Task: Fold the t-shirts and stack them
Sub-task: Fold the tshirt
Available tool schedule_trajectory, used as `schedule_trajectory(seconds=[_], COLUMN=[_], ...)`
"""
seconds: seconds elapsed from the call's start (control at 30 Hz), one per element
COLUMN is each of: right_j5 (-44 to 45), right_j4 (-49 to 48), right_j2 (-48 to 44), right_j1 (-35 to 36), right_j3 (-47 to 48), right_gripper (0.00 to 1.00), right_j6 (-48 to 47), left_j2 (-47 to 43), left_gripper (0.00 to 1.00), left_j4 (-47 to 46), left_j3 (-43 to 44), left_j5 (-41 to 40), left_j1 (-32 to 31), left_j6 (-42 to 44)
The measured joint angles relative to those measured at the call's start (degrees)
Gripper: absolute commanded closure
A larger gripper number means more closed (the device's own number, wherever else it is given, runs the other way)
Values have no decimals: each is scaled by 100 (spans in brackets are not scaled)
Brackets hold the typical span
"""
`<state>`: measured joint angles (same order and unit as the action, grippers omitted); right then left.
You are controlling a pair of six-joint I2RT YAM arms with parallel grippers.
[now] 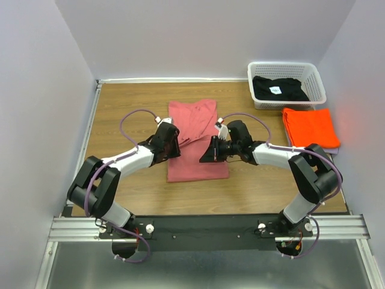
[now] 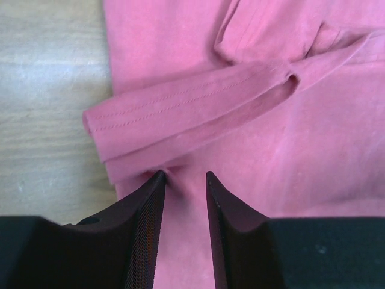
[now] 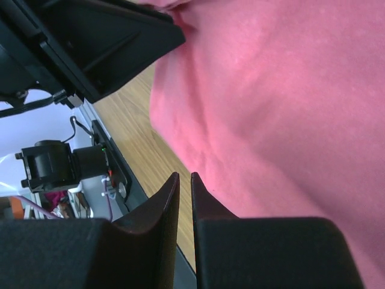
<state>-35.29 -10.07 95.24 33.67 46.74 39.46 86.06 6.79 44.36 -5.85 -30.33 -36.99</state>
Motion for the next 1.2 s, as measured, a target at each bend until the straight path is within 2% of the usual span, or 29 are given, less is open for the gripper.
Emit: schedule_trajectory(seconds=[0.13,0.5,0.67,0.77,0.9,1.0,1.2], right_j5=[0,11,11,15,15,11,-96], right_j4=[-111,-157,-181,-195,-234,-236,-546], right_j2=[-4,-212,-404,-531,-568,-568,-568], right_j1=[0,0,0,-2,-42,-125,-529], right_j3=[-22,-468,-551,-636,-756,-901,-1290], right_gripper=[81,81,81,81,81,82,85], right_j6=[50,109,170,190,210,210,271], left_j2=[212,1711,1593,953,-763,-1631,-2079], left_gripper=[59,59,59,57,55,56,66], left_j4=[-7,55,72,-22,-101,-240,-492], left_j3=[334,2055,2302,1832,503,-203,-1362], left_j5=[-22,-127,-96,24,262,566,1209], left_j1=[87,551,573,573,570,544,409], left_j6=[151,647,713,671,540,422,122])
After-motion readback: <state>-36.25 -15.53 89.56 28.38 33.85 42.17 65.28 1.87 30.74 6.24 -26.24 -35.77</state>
